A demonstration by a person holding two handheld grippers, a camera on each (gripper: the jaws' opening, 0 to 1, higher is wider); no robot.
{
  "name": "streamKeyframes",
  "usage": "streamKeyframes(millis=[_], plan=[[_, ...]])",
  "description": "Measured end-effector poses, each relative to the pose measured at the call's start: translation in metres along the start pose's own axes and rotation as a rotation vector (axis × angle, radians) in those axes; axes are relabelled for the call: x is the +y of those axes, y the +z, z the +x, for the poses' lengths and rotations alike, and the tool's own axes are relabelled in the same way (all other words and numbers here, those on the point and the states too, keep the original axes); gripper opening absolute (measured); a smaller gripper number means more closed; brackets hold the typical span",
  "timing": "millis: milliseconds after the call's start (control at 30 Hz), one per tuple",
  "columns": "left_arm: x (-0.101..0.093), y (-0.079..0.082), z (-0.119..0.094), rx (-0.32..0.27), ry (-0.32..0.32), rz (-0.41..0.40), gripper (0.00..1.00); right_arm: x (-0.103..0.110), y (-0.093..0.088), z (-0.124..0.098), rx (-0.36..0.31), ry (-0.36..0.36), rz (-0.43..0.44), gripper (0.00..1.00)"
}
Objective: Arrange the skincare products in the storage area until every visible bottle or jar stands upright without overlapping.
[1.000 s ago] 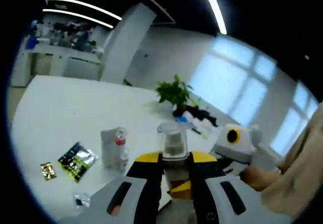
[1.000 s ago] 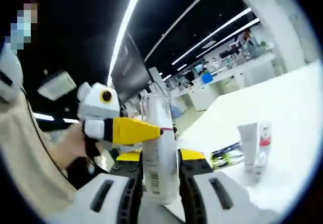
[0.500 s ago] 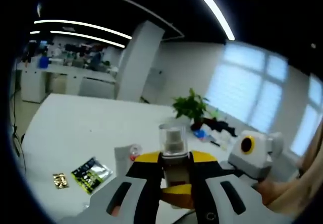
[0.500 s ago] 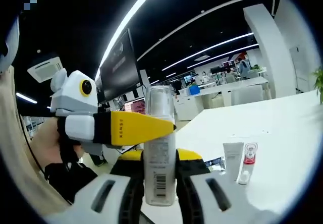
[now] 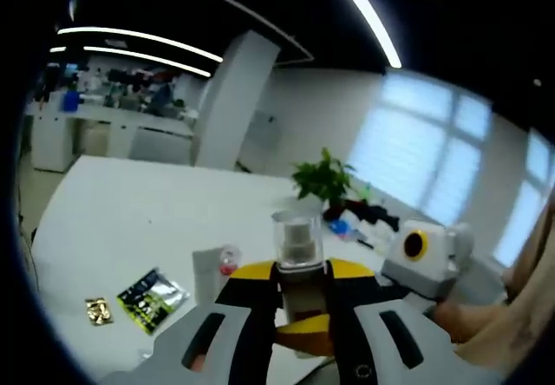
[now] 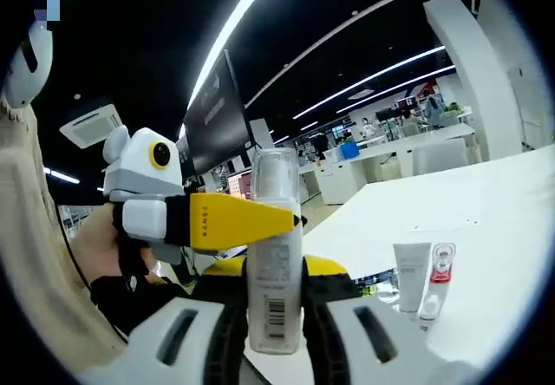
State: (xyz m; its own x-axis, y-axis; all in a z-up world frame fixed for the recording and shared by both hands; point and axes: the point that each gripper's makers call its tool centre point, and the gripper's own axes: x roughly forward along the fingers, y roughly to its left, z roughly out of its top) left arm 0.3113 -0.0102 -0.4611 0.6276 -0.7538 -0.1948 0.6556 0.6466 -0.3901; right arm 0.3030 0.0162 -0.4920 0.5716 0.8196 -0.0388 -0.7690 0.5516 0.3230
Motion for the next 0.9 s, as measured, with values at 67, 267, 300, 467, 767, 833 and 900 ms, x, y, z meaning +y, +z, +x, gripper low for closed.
streamKeyframes(millis=[67,267,300,467,767,833,900], plan=[[0.0,0.001,0.0,-0.004,-0.007,0.003,0.18,0.001,0.002,0.001,0.002,0.015,-0.007,0.22],[-0.002,0.006,-0.007,0.002,-0.07,0.036,0.2,0.01,0.008,0.003,-0.036,0.091,0.006,0.22],[-0.003,0.006,-0.007,0.002,-0.076,0.035,0.2,0.011,0.009,0.002,-0.038,0.094,0.006,0.22],[-0.011,0.007,-0.011,0.008,-0.162,0.06,0.22,0.023,0.012,-0.002,-0.024,0.219,0.019,0.22],[-0.031,0.025,-0.025,0.021,-0.307,0.157,0.27,0.049,0.034,-0.012,-0.036,0.413,0.019,0.22],[-0.033,0.033,-0.027,0.009,-0.321,0.178,0.29,0.053,0.044,-0.014,-0.058,0.447,0.046,0.22],[-0.036,0.041,-0.029,0.01,-0.352,0.18,0.3,0.058,0.055,-0.017,-0.094,0.493,0.079,0.22]])
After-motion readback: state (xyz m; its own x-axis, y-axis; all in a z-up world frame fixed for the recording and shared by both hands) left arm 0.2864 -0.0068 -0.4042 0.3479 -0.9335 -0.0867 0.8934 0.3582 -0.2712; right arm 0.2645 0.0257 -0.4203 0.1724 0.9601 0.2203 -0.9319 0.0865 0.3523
